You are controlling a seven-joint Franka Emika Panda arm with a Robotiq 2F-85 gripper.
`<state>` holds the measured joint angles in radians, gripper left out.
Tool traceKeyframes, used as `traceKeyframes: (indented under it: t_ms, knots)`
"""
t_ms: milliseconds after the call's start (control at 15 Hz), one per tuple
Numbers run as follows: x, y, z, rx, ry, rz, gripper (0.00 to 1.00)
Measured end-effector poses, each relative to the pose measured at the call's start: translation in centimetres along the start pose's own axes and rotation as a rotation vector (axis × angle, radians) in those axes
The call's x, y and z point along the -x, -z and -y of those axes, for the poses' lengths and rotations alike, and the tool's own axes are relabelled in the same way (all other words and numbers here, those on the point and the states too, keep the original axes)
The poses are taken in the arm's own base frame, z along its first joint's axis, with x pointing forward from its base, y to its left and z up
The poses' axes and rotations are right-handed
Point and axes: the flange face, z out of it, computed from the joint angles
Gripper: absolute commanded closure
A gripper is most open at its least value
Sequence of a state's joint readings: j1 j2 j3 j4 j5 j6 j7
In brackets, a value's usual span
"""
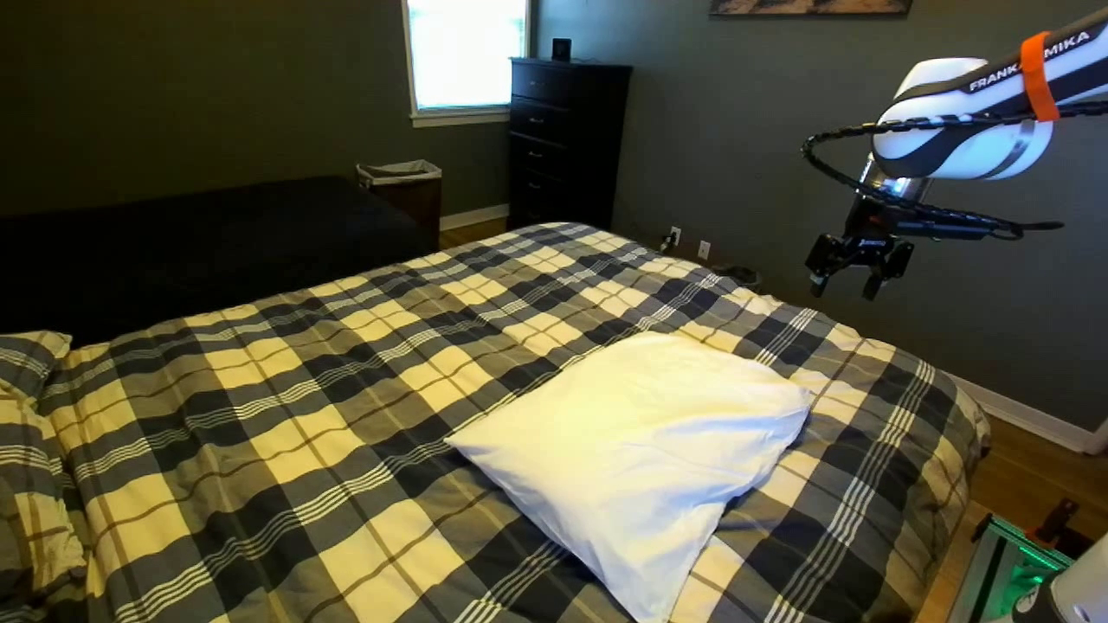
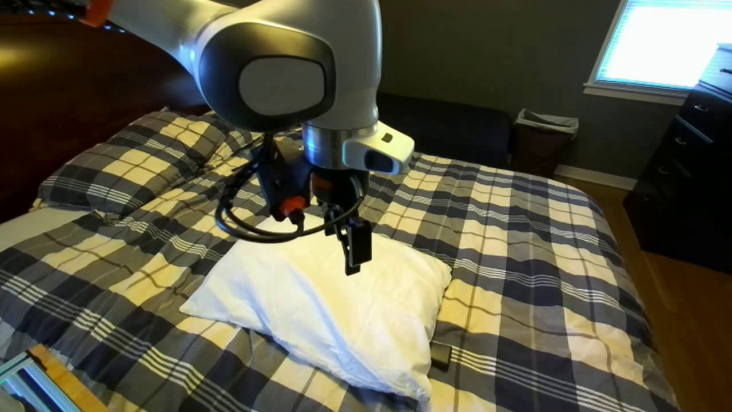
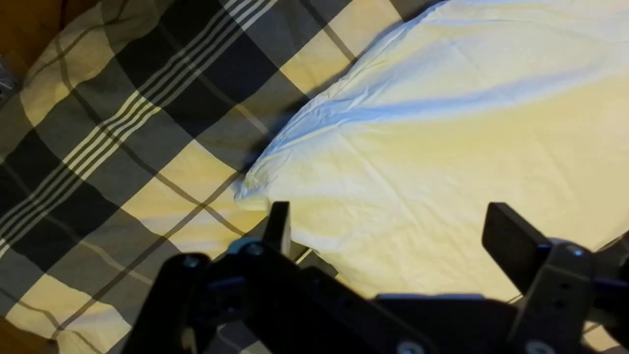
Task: Put the remote on the pillow
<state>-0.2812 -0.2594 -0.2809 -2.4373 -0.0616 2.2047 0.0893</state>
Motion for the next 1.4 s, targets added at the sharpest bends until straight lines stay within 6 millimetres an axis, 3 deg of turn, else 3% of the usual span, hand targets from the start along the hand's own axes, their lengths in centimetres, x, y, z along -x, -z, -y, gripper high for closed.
traceKeyframes:
  t_ms: [400, 600, 1067, 1400]
  knots:
    - [-0.2, 0.1, 0.1, -0.006, -0.026, -0.003, 0.00]
    - [-2.7, -0.3, -0.3, -0.014, -0.171, 0.004, 0.00]
    - [-11.4, -7.3, -1.8, 0.046, -0.483, -0.029, 0.00]
    - [-15.5, -12.7, -2.4, 0.085, -0.558, -0.092, 0.00]
